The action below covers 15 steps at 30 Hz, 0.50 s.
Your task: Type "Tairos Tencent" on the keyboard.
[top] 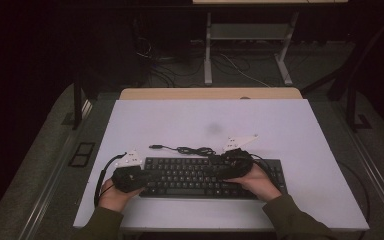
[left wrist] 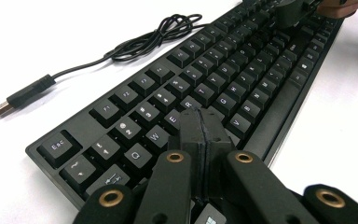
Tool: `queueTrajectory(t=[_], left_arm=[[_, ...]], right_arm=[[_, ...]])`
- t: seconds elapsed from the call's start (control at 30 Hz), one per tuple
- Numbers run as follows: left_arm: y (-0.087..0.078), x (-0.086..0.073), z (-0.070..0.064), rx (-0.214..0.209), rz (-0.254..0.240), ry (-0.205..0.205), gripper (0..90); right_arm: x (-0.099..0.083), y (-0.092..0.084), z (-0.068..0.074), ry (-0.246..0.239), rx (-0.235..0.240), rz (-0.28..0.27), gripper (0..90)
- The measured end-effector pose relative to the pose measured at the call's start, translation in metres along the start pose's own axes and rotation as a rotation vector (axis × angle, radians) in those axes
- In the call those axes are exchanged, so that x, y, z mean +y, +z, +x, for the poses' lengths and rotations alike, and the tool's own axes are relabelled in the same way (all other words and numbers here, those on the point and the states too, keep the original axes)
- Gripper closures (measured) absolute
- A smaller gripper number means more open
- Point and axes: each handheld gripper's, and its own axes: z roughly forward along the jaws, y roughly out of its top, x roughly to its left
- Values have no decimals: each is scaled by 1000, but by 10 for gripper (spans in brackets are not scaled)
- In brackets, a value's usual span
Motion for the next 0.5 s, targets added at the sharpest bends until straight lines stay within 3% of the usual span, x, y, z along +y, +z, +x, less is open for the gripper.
queueTrajectory(t=[0.5], left_arm=[[15, -2, 3, 5, 50, 0, 888]], right_arm=[[-1, 2, 0, -5, 0, 6, 470]])
